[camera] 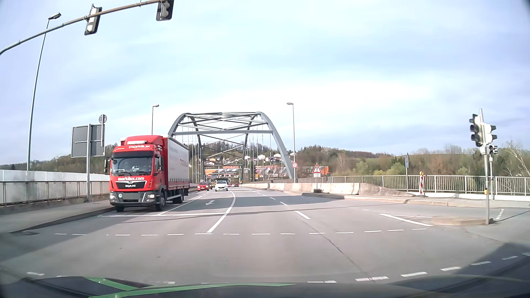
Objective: Follow the waypoints while adhering to traffic rules and regulations
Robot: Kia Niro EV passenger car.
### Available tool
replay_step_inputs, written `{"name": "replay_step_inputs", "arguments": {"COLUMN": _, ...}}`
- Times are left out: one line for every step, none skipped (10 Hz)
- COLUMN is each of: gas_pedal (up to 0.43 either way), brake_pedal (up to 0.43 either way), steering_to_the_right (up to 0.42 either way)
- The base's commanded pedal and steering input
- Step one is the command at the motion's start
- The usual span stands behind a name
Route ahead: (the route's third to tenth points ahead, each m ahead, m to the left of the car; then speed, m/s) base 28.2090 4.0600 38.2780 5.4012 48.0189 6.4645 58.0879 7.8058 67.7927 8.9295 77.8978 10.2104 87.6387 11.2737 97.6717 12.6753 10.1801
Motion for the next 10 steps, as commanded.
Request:
{"name": "replay_step_inputs", "arguments": {"gas_pedal": 0.079, "brake_pedal": 0.000, "steering_to_the_right": -0.017}}
{"name": "replay_step_inputs", "arguments": {"gas_pedal": 0.079, "brake_pedal": 0.000, "steering_to_the_right": -0.014}}
{"name": "replay_step_inputs", "arguments": {"gas_pedal": 0.079, "brake_pedal": 0.000, "steering_to_the_right": -0.011}}
{"name": "replay_step_inputs", "arguments": {"gas_pedal": 0.079, "brake_pedal": 0.000, "steering_to_the_right": -0.007}}
{"name": "replay_step_inputs", "arguments": {"gas_pedal": 0.079, "brake_pedal": 0.000, "steering_to_the_right": -0.006}}
{"name": "replay_step_inputs", "arguments": {"gas_pedal": 0.067, "brake_pedal": 0.000, "steering_to_the_right": -0.006}}
{"name": "replay_step_inputs", "arguments": {"gas_pedal": 0.059, "brake_pedal": 0.000, "steering_to_the_right": -0.006}}
{"name": "replay_step_inputs", "arguments": {"gas_pedal": 0.059, "brake_pedal": 0.000, "steering_to_the_right": -0.006}}
{"name": "replay_step_inputs", "arguments": {"gas_pedal": 0.047, "brake_pedal": 0.000, "steering_to_the_right": -0.006}}
{"name": "replay_step_inputs", "arguments": {"gas_pedal": 0.047, "brake_pedal": 0.000, "steering_to_the_right": -0.006}}
